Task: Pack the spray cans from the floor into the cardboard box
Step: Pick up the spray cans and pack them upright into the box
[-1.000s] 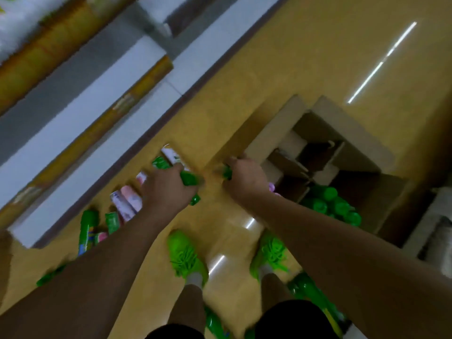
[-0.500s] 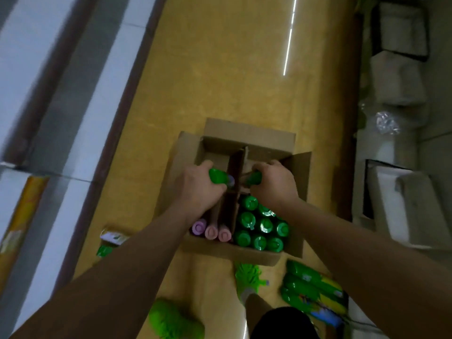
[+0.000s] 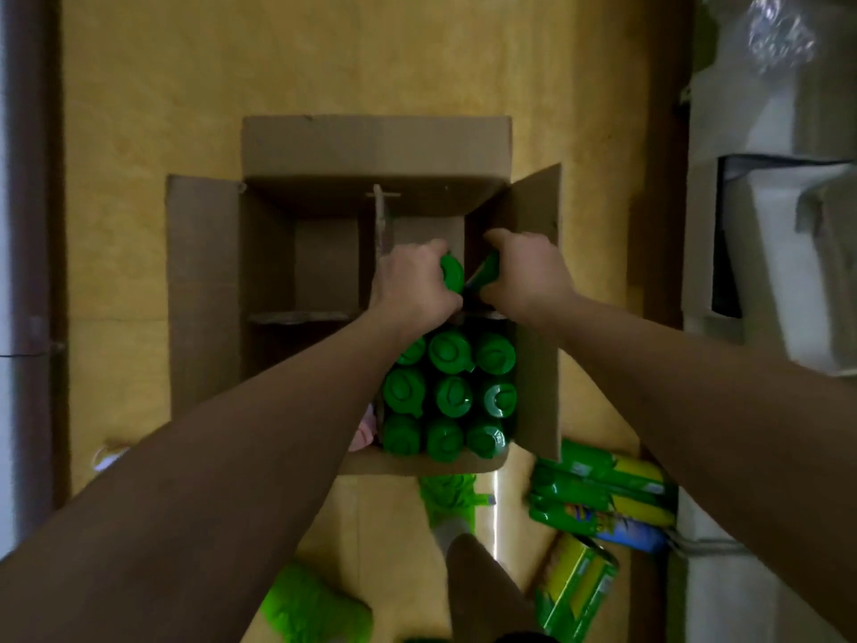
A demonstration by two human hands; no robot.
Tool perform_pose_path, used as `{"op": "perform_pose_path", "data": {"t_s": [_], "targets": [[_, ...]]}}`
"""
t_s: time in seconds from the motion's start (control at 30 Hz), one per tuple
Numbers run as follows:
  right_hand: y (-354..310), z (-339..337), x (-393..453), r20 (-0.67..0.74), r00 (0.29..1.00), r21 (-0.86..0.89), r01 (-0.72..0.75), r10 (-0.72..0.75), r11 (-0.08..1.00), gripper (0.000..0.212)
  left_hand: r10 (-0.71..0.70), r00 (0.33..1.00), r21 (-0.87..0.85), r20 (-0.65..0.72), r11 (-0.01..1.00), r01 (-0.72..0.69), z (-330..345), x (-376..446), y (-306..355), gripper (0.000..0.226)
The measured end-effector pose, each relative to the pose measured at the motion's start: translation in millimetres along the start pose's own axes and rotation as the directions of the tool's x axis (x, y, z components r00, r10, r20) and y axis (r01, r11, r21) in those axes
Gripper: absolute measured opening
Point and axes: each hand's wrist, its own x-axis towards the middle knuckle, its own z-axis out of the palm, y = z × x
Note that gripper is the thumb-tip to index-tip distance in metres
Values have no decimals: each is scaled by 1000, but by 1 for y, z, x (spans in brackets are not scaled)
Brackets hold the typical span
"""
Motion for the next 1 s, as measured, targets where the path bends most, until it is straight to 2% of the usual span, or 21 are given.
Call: {"op": "perform_pose_path", "data": {"t_s": [0.17, 0.23, 0.33, 0.47, 0.53, 0.63, 0.8, 0.9, 1.0], "targets": [[18, 48, 34, 110, 993, -44, -34, 39, 998, 39, 36, 995, 123, 97, 991, -48, 56, 35, -7, 73], [26, 60, 38, 114, 993, -53, -22, 28, 998, 40, 36, 993, 129, 110, 990, -50, 65, 43, -9, 72], [34, 72, 36, 80, 997, -30, 4, -2, 1000, 54, 1, 993, 115, 122, 993, -16, 63, 46, -11, 75], [36, 70, 16, 96, 995, 96, -34, 25, 995, 79, -16, 971, 94, 240, 996, -7, 54, 35, -8, 90], [36, 68, 2, 57, 997, 127, -53, 46, 990, 83, 1, 977, 69, 214, 998, -16, 48, 28, -3, 91], [38, 68, -18, -75, 993, 160, -75, 88, 984, 75, 111, 989, 34, 93, 993, -114, 38, 21, 10, 82], [50, 72, -62, -262, 946, 284, -112, 190, 952, 63, 327, 945, 47, 6, 944, -327, 42, 4, 37, 70], [66, 84, -106, -287, 891, 384, -230, 352, 894, 64, 441, 897, 121, 24, 889, -441, 52, -18, 52, 65], [88, 115, -156, -256, 787, 498, -391, 562, 774, 66, 560, 821, 186, 116, 799, -571, 76, -45, 69, 63]]}}
